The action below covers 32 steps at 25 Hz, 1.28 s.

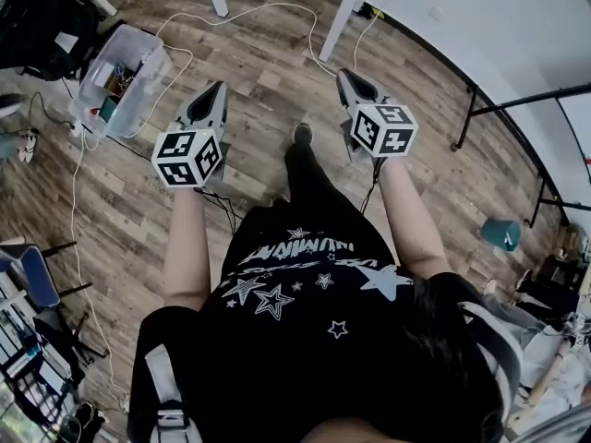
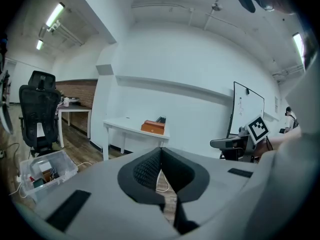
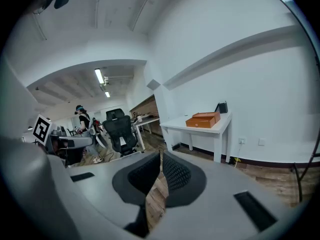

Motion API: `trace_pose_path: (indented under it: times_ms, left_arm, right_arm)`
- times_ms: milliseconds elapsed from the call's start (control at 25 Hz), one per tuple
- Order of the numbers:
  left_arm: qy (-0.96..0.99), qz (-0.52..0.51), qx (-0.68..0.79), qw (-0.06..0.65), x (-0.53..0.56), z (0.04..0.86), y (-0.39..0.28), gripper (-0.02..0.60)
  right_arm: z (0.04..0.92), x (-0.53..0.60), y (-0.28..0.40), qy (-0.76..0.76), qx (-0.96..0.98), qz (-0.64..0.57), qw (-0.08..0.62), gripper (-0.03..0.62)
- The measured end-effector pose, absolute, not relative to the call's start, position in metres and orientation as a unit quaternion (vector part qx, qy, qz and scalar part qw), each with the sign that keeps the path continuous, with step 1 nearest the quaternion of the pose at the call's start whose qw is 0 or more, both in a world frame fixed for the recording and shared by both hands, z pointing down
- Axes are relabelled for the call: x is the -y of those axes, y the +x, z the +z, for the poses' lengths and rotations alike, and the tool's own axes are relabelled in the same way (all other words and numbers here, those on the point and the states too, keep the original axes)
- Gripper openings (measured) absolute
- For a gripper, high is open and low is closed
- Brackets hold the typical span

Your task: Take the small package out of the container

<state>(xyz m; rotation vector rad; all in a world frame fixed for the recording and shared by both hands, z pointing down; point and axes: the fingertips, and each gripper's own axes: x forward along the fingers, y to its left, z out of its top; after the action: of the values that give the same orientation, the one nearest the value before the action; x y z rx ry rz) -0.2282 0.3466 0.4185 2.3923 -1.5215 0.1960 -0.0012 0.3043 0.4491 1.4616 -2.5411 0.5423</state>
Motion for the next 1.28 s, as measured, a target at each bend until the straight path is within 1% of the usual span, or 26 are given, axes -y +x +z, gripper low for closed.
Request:
trace_pose_path:
  times_ms: [280, 600, 920, 1280]
  left_arm:
    - [0.829, 0.066, 0.533, 0.158, -0.335, 0.428, -0.236, 0.018]
    - [0.825, 0.073, 0.537, 0.161, -0.29, 0.43, -0.237, 0.018]
    - [0.825, 0.085, 0.535, 0.16, -0.169, 0.429, -0.224, 0.018]
    - [0.832, 0.095, 0.524, 0.156, -0.022, 0.418, -0.172, 0.018]
  right_arm:
    - [0.457, -0.293, -0.007, 0.484, 0.851, 0.184, 0.085, 0.052]
    - [0.454, -0.242, 0.002, 0.485, 0.85, 0.196, 0.058, 0.054]
    - [0.46, -0.114, 0.013, 0.49, 0.844, 0.211, 0.05, 0.054]
    - [0.445, 0.039, 0.059, 0.492, 0.844, 0.21, 0.04, 0.054]
